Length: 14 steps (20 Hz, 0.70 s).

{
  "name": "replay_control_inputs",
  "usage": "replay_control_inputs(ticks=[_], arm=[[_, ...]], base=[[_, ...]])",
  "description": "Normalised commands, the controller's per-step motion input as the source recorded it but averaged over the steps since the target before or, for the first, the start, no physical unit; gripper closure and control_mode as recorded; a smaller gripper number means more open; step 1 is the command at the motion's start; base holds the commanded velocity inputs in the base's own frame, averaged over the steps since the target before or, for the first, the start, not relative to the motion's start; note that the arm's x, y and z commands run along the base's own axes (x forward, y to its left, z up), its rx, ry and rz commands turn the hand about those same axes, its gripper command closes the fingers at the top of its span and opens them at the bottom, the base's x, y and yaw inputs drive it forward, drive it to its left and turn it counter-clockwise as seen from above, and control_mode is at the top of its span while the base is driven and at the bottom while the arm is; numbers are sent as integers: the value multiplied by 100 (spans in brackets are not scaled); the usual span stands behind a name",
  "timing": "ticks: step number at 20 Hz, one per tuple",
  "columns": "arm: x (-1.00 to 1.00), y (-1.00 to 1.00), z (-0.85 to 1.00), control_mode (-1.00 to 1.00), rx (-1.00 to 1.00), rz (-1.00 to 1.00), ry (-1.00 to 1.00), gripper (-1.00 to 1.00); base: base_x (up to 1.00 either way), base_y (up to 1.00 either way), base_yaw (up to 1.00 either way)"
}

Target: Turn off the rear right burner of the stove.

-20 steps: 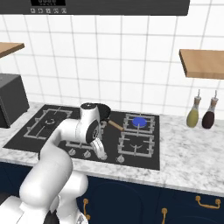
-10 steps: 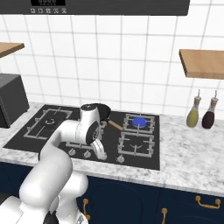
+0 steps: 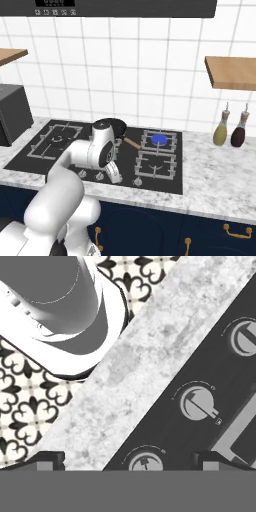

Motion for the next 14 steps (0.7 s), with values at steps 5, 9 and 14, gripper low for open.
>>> replay_control_inputs(ticks=[5,9,14], arm=[[7,-3,-11,-100,0,0,0,-100],[4,-4,-15,-100,0,0,0,-100],[5,-17,-10,-100,0,1,0,-100]], base=[[0,0,0],[0,0,0],[0,0,0]])
